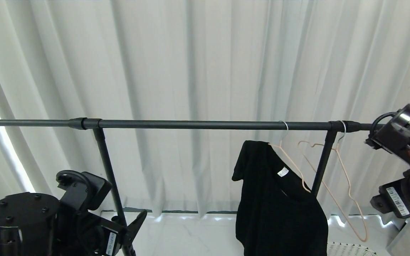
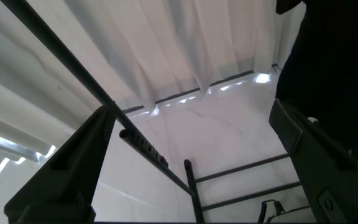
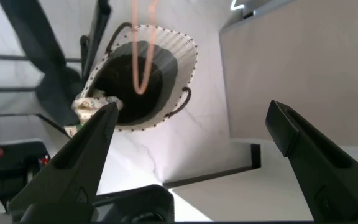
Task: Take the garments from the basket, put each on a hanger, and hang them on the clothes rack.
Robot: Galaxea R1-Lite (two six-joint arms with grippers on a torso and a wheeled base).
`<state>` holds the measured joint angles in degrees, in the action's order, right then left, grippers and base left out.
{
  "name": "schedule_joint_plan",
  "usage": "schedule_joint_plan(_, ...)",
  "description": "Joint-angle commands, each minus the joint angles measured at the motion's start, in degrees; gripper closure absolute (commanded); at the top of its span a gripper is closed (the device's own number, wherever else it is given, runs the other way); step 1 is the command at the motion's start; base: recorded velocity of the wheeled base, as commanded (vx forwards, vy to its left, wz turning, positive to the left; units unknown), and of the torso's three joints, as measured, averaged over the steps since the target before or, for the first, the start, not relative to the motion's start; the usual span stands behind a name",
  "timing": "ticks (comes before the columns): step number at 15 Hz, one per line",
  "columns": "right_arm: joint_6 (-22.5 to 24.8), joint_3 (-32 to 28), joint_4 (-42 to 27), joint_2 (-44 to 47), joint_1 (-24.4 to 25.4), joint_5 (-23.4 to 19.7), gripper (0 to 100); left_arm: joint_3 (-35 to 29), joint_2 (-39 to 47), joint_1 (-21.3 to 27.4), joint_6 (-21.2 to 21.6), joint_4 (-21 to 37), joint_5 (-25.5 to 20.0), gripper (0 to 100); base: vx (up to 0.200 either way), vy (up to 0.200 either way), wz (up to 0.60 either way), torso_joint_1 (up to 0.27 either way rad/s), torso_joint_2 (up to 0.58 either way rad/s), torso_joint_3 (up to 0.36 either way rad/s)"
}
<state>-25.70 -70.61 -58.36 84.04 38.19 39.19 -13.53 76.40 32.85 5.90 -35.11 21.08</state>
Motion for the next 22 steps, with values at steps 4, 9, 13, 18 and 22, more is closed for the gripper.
schedule_joint_plan(4, 0.0, 2.8, 1.7, -5.5, -2.1, -1.0, 0, 0.4, -0.9, -1.2, 0.0, -0.1, 0.1, 0, -0.2, 0.0, 0.0, 0.007, 0.0, 0.001)
schedule_joint_plan(9, 7.0, 2.6, 2.5, -10.0, -2.1, -1.4, 0, 0.7, -2.0, -1.9, 0.0, -0.1, 0.1, 0, -0.2, 0.0, 0.0, -0.003, 0.0, 0.004)
schedule_joint_plan(13, 11.3, 2.9, 10.2, -11.2, -2.2, -2.6, 0, 2.1, -3.7, -1.9, 0.0, -0.1, 1.8, 0, -0.2, 0.0, 0.0, 0.005, 0.01, 0.004)
schedule_joint_plan(18, 21.6, 5.9, 19.7, -12.5, -8.1, -3.8, 0, 3.3, -5.8, -5.1, 0.0, -0.1, 2.5, 0, 0.0, 0.0, 0.0, 0.0, 0.0, 0.0)
schedule_joint_plan(22, 30.4, 7.6, 28.4, -13.0, -13.2, -9.8, 0, 4.3, -7.4, -5.6, 0.0, -0.1, 2.5, 0, 0.0, 0.0, 0.0, 0.0, 0.0, 0.0)
